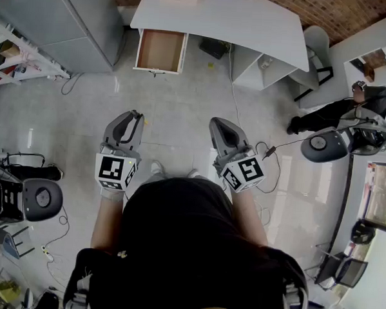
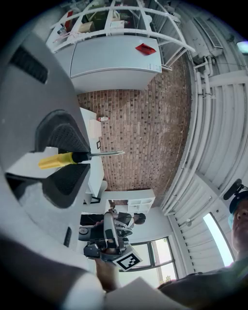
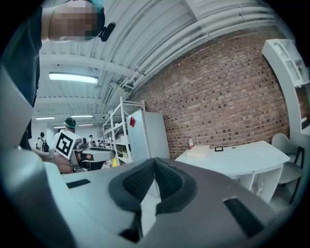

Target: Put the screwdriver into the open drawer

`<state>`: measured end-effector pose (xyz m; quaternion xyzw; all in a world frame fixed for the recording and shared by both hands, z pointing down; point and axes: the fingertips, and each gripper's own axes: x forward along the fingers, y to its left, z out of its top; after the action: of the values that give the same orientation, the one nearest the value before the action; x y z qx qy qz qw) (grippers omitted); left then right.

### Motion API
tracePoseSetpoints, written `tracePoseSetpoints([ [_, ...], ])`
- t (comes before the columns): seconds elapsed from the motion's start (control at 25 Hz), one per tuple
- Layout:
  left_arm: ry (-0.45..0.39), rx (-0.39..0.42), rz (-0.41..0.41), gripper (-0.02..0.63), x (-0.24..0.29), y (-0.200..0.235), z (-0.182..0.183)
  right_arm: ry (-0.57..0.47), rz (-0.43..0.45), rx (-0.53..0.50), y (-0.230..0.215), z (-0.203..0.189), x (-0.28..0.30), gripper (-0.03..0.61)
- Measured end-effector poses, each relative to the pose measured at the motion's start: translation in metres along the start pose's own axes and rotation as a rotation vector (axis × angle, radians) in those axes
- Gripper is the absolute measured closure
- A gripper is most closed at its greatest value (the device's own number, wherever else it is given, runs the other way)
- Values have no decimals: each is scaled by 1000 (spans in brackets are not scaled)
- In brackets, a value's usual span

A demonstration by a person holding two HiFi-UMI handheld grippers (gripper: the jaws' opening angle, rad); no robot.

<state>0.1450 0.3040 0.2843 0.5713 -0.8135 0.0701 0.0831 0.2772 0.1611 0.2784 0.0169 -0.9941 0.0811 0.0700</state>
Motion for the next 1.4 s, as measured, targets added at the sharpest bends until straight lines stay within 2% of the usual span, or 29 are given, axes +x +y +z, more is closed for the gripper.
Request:
tracePoseSetpoints([
  [0.44,-18,-27,6,535,-28,38,-9,16,12,-26,41,-2,32,569],
  [0.72,-17,-43,3,535,-51,85,-24,20,-52,82,60,-14,65,568],
  [0.92,1,-66,-19,535,-59,116,-40,34,-81,78,78,-19,82,568],
  [1.2,18,-76,-44,535,-30,125,-49,48,-128,97,51,-29,95,568],
  [1.4,23,-62,-57,535,11,129,-40,50,-122,97,20,-25,116,568],
])
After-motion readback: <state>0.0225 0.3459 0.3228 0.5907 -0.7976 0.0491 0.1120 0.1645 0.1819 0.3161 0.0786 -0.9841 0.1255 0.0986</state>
